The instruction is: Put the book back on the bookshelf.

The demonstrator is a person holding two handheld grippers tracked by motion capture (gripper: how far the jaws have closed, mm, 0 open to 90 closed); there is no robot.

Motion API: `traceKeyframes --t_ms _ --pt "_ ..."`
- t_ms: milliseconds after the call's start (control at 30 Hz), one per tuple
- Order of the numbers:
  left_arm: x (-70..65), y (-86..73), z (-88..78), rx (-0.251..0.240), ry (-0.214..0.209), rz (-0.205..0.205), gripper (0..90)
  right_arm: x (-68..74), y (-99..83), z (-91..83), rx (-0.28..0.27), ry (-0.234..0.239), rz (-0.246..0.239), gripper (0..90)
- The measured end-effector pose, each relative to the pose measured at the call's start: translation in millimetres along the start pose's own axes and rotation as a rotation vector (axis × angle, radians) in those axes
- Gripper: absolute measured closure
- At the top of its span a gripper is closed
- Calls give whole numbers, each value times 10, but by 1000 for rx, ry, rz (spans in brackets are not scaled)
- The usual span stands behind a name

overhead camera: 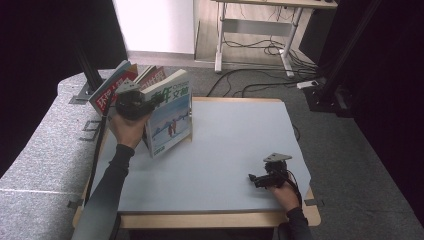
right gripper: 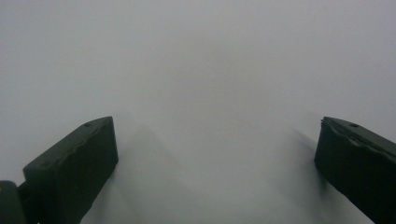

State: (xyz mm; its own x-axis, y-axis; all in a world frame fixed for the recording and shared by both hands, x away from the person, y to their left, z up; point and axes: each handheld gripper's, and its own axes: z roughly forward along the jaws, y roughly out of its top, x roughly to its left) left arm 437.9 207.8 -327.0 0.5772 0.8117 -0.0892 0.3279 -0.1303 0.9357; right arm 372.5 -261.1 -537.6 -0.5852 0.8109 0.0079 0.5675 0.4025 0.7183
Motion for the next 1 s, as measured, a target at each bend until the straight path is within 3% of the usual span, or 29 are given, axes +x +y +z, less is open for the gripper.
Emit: traceKeyframes --t_ms 233,500,767,933,1000 --pt "-42 -37 131 -10 15 -2 741 0 0 0 0 1 0 0" --pt "-173 -156 234 -20 19 28 740 0 0 0 0 1 0 0" --pt "-241 -326 162 -66 -13 8 737 0 0 0 0 1 0 0" --pt "-314 -412 109 -77 -8 34 735 0 0 -1 1 1 0 0" --pt "-325 -447 89 -85 -7 27 732 1 0 -1 1 1 0 0"
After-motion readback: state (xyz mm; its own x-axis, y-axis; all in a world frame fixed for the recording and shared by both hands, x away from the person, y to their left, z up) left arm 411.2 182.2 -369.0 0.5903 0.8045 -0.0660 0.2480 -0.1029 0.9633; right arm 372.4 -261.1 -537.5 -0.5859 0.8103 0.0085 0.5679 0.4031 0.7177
